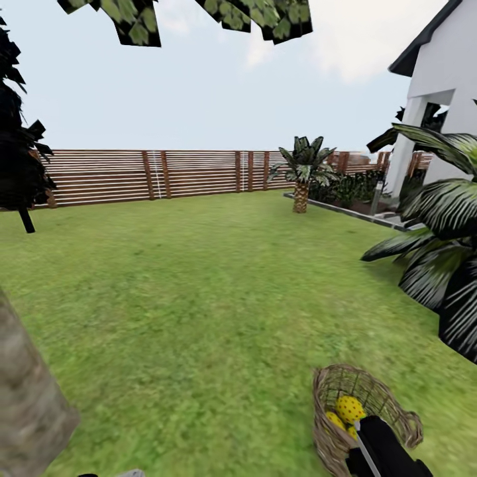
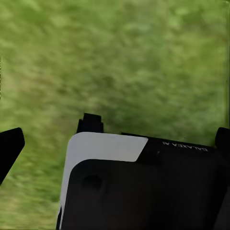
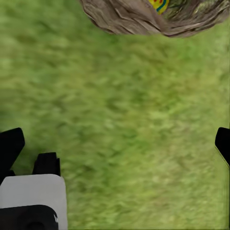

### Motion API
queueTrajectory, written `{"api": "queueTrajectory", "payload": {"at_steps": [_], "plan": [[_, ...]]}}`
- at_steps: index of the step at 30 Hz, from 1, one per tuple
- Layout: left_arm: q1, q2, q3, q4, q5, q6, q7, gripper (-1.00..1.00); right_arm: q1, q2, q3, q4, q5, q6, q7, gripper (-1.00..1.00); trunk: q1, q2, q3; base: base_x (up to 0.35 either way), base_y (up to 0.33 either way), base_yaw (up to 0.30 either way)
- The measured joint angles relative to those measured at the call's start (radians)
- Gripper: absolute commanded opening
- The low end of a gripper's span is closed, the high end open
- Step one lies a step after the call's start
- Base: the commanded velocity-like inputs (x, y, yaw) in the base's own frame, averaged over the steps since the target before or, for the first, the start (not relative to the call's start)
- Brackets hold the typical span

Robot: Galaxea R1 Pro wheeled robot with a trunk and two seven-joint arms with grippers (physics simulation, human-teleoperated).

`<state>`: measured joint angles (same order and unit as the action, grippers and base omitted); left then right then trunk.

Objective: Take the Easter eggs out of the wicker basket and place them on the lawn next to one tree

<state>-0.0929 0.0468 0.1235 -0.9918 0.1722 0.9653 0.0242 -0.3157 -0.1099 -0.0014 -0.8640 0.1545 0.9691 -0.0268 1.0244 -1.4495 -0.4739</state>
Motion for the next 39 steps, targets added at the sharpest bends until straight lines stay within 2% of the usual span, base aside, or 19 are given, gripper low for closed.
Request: {"api": "queueTrajectory", "payload": {"at_steps": [12,18,26,39], "plan": [[0.0,-0.002,-0.001,0.0,0.0,0.0,0.001,1.0,0.0,0.0,0.0,0.0,-0.001,0.001,0.0,1.0,0.0,0.0,0.0,0.33,0.0,0.016],[0.0,-0.016,-0.002,0.001,-0.001,0.0,0.001,1.0,0.0,0.001,0.0,0.0,-0.001,0.001,0.0,1.0,0.0,0.0,0.0,0.268,-0.003,0.0],[0.0,-0.017,-0.002,0.001,-0.002,0.0,0.001,1.0,0.0,0.001,0.0,0.0,-0.001,0.001,0.0,1.0,0.0,0.0,0.0,0.257,-0.132,0.0],[0.0,-0.019,-0.002,0.0,0.0,0.001,-0.001,1.0,0.0,0.0,0.001,-0.002,-0.001,0.0,0.004,1.0,0.001,0.0,0.0,0.059,-0.073,0.012]]}}
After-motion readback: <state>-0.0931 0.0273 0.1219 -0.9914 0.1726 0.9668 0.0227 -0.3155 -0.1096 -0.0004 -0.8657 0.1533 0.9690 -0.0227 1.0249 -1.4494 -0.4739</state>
